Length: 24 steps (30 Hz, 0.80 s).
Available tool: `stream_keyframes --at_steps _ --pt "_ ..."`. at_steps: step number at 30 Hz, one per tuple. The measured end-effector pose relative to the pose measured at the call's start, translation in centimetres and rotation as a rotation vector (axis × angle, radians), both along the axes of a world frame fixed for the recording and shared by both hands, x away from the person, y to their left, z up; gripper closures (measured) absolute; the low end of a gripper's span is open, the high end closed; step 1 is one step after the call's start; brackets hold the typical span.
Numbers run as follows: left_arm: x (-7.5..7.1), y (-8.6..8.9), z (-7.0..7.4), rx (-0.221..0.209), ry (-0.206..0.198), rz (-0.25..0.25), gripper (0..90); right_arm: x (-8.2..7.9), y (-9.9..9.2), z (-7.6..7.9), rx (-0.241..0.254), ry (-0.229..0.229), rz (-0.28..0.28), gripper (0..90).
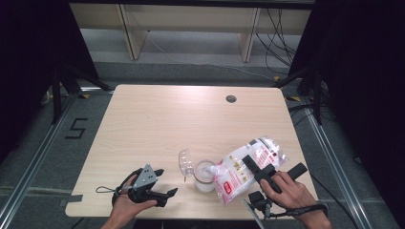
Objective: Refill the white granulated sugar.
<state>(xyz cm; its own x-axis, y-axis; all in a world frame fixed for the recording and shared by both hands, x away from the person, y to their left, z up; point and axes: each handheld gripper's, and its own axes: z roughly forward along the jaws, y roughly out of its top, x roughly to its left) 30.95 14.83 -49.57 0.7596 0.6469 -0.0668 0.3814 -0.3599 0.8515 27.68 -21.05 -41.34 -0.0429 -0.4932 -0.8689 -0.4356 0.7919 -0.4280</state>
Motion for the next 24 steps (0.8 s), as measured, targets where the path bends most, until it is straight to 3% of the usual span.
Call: stream_keyframes --at_steps 11,15,24 --pt "0.09 0.17 0.06 0.028 -0.005 -0.005 17.7 0.04 -0.03 0.02 -0.002 -0.001 0.001 73.2" --pt "0.03 0.09 0.04 0.013 -0.002 -0.002 17.7 0.06 -0.06 0.03 -0.002 0.0 0.0 73.4" --pt "0.1 0.19 0.09 0.023 -0.006 -0.011 17.7 0.11 -0.14 -0.03 0.003 0.007 -0.002 73.8"
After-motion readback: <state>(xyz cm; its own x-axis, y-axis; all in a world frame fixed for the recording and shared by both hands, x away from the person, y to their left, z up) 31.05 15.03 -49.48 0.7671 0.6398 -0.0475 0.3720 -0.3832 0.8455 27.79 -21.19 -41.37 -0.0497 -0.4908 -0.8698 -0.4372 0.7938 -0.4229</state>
